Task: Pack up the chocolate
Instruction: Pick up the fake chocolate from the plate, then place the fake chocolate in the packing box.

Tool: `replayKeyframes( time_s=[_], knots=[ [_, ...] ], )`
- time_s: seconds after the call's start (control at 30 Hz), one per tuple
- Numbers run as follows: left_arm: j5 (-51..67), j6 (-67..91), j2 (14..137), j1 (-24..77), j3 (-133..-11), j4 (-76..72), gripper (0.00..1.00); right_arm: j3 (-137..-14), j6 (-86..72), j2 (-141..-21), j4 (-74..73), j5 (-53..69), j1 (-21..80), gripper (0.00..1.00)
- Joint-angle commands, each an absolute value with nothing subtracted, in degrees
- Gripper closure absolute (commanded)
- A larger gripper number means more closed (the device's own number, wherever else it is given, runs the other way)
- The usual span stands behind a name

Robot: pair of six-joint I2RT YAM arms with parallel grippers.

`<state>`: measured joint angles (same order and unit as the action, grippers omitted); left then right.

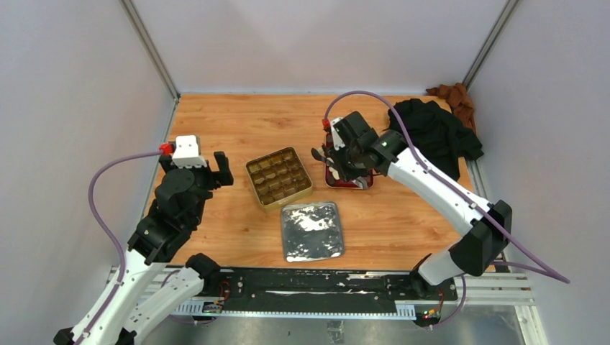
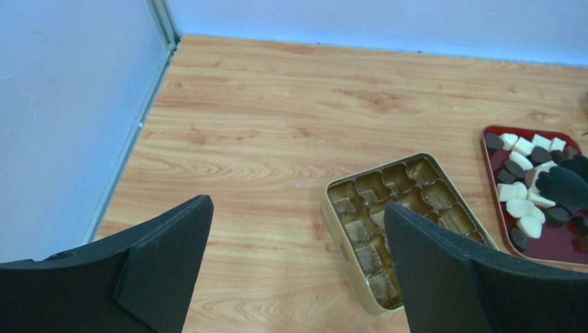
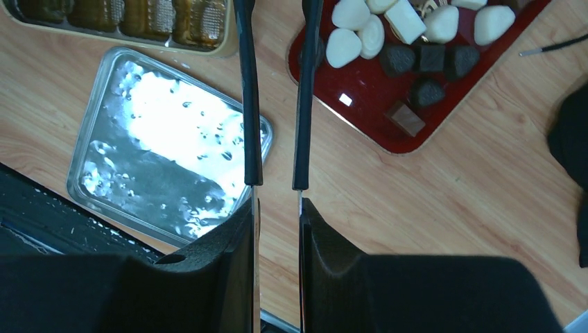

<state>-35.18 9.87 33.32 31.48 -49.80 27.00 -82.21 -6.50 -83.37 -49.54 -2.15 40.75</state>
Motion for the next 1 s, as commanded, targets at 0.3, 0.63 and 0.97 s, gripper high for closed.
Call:
replayKeyframes(
  time_s=[0.3, 0.63, 0.97],
  knots=[
    [-36.49, 10.89, 32.07, 30.67, -48.96, 25.4, 0.0, -94.05, -3.64, -94.98, -49.47, -2.69, 49.03, 0.86],
    [-37.34, 11.04, 31.48, 30.55, -48.78, 25.29, 0.0, -101.83, -2.39, -103.11, -48.4, -2.18, 53.03, 0.86],
    [-37.55, 11.16, 31.2, 30.59, -48.6, 25.05, 0.0, -109.17, -1.25, -110.59, -47.03, -1.76, 55.88, 0.87]
  ],
)
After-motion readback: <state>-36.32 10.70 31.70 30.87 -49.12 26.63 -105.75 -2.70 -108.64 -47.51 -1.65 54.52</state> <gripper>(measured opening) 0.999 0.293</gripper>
